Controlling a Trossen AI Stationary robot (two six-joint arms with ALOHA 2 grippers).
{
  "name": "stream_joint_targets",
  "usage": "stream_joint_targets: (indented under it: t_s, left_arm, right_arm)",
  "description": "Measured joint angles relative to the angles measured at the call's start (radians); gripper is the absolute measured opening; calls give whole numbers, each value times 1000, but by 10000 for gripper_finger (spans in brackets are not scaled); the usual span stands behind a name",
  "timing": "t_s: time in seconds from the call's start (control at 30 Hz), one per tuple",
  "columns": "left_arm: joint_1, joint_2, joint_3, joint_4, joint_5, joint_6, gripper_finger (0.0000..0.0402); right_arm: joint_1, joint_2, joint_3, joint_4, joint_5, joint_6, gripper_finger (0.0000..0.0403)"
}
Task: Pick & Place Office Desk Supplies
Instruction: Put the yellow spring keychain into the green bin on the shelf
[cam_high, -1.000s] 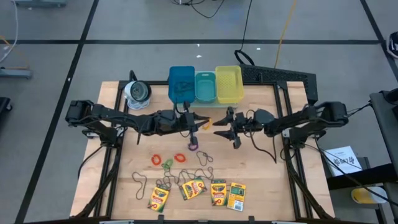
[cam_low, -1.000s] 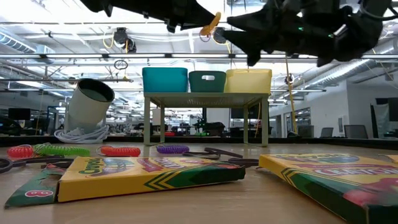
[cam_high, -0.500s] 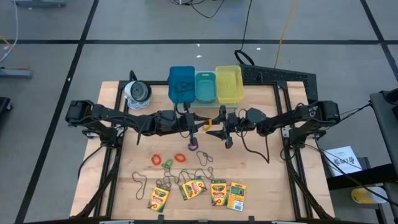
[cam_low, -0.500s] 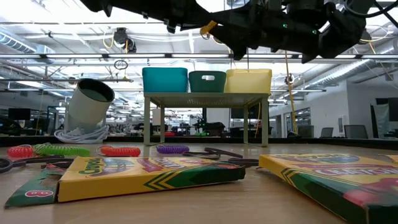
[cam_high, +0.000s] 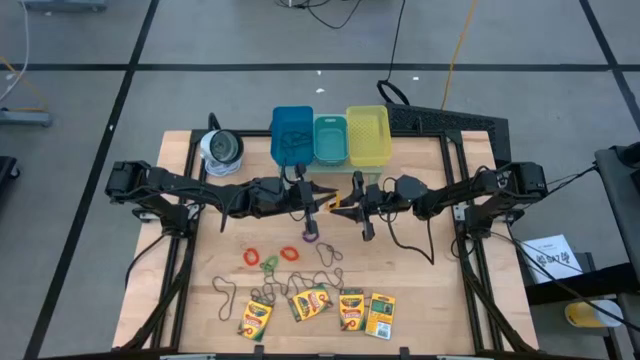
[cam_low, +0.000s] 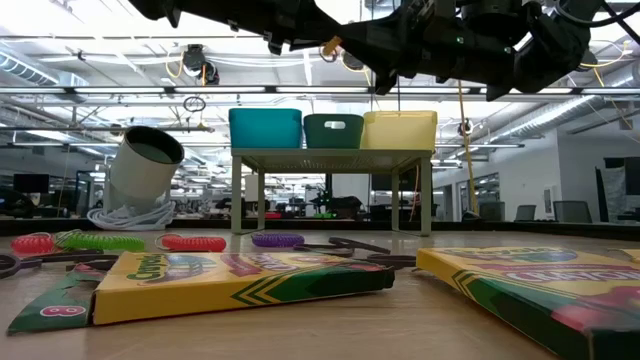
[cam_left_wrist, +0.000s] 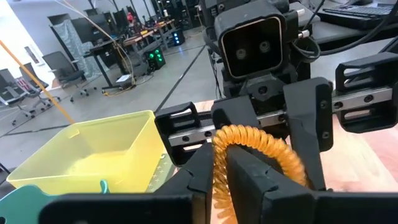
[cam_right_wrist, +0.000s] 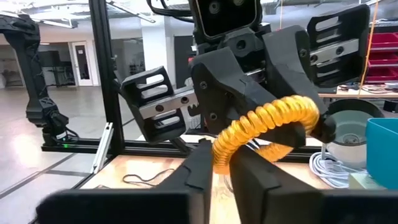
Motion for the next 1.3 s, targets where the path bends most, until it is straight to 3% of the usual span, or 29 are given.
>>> stream_joint_targets:
  t_s: [0.13, 0.43, 0.9, 1.1, 1.3]
  left_arm:
    - [0, 0, 0, 1, 0, -27, 59]
    - [-9, 0, 0, 10, -81, -53, 70]
    - [-25, -1, -1, 40, -106, -71, 255]
    - [-30, -1, -1, 40, -105, -77, 287]
    - [-36, -1, -1, 38, -104, -51, 292]
  right_arm:
    - [0, 0, 0, -4, 0, 0, 10]
    - [0, 0, 0, -12, 1, 0, 34]
    - [0, 0, 0, -35, 0, 0, 22]
    - [-16, -48, 0, -133, 1, -33, 22]
    - [-28, -153, 0, -286, 6, -90, 20]
